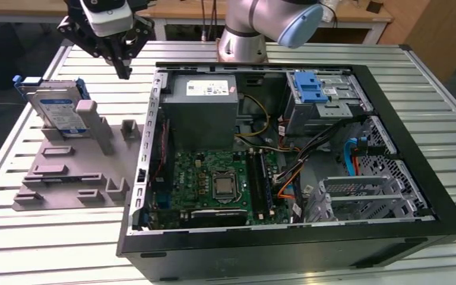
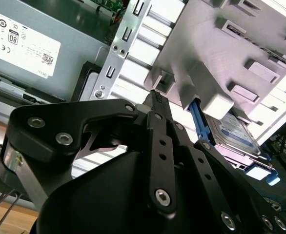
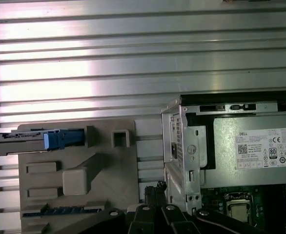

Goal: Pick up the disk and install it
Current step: 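Reach for the disk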

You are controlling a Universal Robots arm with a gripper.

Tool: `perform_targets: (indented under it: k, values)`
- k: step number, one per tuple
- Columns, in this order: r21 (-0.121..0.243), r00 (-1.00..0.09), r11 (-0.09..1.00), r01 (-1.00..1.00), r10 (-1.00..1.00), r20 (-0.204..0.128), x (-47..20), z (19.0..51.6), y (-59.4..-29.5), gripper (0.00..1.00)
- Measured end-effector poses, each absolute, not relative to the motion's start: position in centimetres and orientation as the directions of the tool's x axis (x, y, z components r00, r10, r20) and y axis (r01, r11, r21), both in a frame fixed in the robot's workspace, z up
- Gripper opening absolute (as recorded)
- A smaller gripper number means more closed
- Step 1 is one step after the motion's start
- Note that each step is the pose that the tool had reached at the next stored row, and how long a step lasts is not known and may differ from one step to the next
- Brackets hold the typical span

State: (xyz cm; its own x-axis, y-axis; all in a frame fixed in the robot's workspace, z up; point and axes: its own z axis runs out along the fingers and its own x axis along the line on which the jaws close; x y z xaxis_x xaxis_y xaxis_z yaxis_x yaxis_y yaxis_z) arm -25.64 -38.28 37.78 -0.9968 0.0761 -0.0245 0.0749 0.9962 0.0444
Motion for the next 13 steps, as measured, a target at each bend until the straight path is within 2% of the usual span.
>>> perform_targets:
  k: [13]
  values:
    - [0.045, -0.997, 0.996, 0.075, 0.076, -0.024, -28.6, 37.5, -37.6, 0.11]
